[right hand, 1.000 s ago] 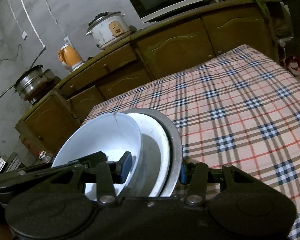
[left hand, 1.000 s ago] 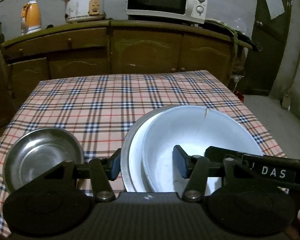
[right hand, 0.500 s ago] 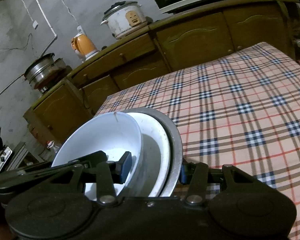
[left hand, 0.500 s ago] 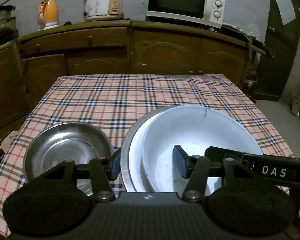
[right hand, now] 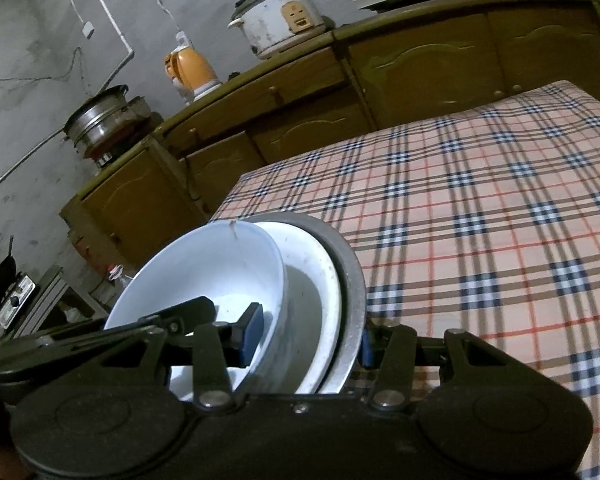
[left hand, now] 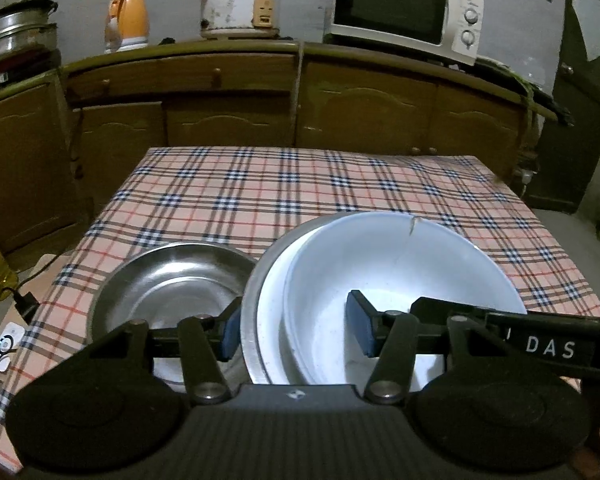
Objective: Organize plates and bowls
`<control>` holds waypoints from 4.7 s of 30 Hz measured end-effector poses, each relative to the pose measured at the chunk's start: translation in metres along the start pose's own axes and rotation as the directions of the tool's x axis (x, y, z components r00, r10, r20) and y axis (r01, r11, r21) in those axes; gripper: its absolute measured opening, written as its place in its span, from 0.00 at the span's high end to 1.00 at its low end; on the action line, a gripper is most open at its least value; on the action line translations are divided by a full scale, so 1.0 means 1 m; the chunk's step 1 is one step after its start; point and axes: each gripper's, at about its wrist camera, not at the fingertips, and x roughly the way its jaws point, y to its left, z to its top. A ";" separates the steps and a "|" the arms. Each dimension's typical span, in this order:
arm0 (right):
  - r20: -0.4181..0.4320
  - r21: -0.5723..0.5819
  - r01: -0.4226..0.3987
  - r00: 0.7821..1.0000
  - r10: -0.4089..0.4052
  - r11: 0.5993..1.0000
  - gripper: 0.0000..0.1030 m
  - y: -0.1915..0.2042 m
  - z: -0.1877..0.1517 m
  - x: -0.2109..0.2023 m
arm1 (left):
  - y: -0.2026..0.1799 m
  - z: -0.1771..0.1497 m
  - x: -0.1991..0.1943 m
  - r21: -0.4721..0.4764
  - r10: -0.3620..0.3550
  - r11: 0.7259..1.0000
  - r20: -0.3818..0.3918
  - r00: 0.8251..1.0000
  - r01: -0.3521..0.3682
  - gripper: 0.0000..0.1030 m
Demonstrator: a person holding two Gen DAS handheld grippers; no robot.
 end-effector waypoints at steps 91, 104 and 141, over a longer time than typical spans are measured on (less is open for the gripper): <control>-0.107 0.048 -0.011 0.994 0.016 0.999 0.45 0.073 -0.008 0.150 | 0.125 0.005 0.077 -0.023 0.031 0.999 -0.053 0.998 -0.032 0.44; -0.119 0.058 -0.008 0.993 0.015 0.998 0.45 0.072 -0.011 0.152 | 0.125 0.003 0.080 -0.017 0.031 0.999 -0.065 0.997 -0.032 0.44; -0.038 -0.169 0.080 0.995 -0.088 0.982 0.27 0.086 -0.001 0.121 | 0.131 0.001 0.069 -0.020 0.080 0.997 -0.001 0.997 -0.080 0.47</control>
